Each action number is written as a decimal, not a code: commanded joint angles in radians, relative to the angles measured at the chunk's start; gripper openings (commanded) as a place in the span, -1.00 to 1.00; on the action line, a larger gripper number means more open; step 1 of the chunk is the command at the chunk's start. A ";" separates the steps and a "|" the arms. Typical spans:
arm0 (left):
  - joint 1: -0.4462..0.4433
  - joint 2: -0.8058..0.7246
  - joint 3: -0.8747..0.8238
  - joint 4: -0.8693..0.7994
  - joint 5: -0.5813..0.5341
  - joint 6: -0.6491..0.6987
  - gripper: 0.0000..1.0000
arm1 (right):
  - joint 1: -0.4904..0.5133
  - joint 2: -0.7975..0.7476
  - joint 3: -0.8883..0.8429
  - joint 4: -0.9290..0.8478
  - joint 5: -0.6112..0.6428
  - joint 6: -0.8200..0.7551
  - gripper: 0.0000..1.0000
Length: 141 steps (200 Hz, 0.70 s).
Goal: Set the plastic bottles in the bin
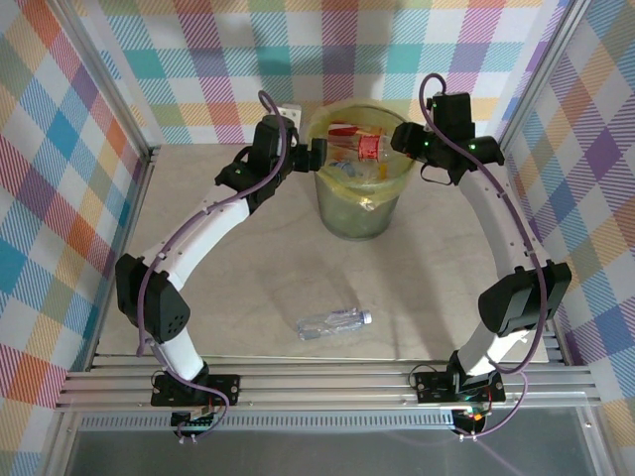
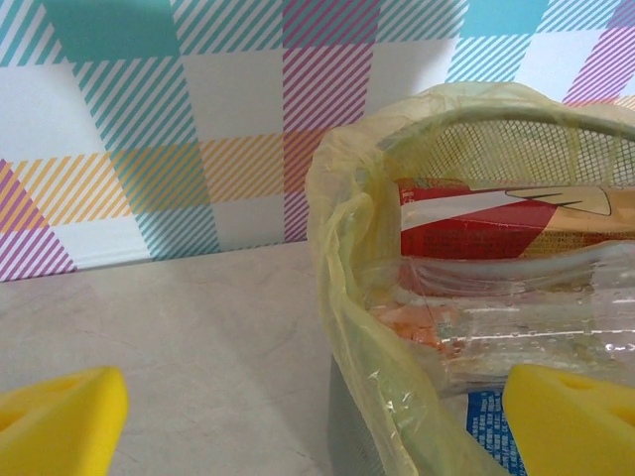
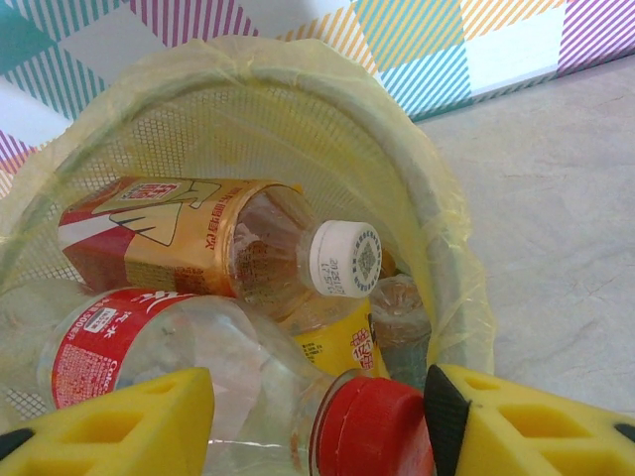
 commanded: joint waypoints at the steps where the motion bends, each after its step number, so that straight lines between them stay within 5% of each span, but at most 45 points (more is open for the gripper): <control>1: 0.007 -0.043 -0.014 0.009 -0.012 -0.008 0.94 | 0.000 0.009 0.022 -0.017 -0.009 -0.001 0.21; 62: 0.007 -0.136 -0.078 0.011 0.018 0.008 0.97 | 0.001 0.043 0.189 -0.156 0.014 -0.069 0.49; 120: -0.011 -0.389 -0.384 0.048 0.341 0.170 1.00 | 0.001 -0.038 0.172 -0.281 0.058 -0.071 1.00; 141: -0.051 -0.519 -0.562 0.082 0.378 0.226 1.00 | 0.002 -0.118 0.075 -0.288 0.057 -0.050 0.99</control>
